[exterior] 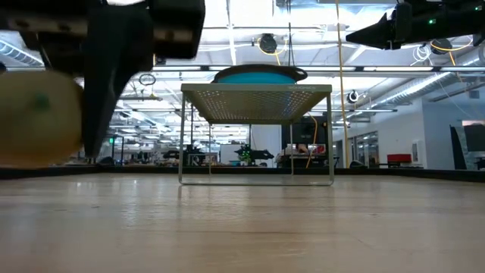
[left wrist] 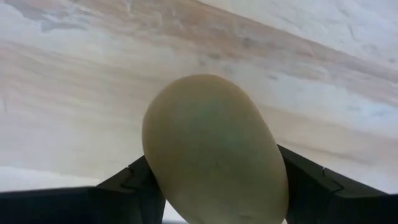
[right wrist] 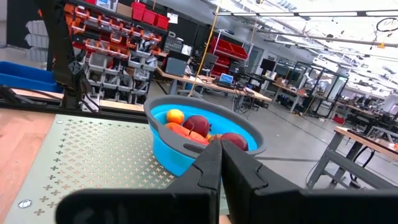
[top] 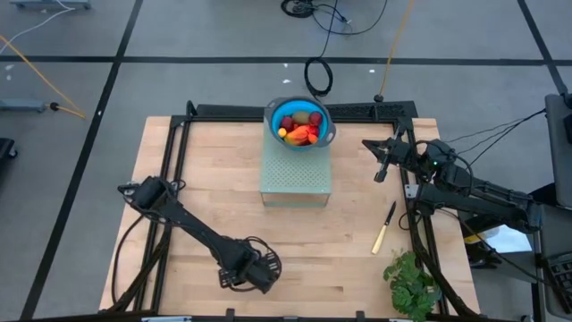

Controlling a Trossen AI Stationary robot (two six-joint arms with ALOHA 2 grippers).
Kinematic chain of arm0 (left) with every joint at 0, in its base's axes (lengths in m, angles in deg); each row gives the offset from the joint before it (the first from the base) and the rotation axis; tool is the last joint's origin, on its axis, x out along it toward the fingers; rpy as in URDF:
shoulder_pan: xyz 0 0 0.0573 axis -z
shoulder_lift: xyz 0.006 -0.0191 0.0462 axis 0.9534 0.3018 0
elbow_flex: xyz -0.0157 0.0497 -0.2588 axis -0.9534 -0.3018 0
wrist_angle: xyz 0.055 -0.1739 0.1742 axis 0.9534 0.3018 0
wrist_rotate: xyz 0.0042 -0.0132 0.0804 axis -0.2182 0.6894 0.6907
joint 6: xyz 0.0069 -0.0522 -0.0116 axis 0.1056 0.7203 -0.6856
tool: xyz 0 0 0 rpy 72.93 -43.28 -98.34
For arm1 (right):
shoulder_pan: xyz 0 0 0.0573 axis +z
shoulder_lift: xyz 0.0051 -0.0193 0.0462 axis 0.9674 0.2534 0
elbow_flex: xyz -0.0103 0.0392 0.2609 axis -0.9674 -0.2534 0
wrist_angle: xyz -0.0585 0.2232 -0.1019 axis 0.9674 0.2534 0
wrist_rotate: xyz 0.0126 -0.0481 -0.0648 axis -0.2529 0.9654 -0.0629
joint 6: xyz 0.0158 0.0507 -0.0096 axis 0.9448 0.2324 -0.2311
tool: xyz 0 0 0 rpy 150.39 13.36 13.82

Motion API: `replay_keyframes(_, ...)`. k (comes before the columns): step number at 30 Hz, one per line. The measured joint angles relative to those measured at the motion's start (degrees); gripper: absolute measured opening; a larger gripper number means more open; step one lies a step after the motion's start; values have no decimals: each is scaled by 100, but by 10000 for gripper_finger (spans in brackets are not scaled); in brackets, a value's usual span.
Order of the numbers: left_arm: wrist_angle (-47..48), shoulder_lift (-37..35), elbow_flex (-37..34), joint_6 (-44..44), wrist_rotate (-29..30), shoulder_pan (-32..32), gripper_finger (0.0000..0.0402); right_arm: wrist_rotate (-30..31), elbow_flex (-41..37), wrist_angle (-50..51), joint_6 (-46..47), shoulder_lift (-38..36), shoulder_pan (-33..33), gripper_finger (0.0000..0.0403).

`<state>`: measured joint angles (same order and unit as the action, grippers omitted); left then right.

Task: Pick & Place Fruit
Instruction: Put the kiwi into the blue strainer bowl on the shelf

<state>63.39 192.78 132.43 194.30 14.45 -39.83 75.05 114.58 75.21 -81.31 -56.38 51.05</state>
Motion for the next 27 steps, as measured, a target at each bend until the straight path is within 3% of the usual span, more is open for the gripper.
replay_keyframes(14, -27, -919, 0, -337, 31, -2, 228, -2, 0, 0, 0, 1, 0, 4)
replay_keyframes(27, -46, -1383, 2, -472, 366, -7, 249, -1, 0, 1, 0, 2, 0, 4)
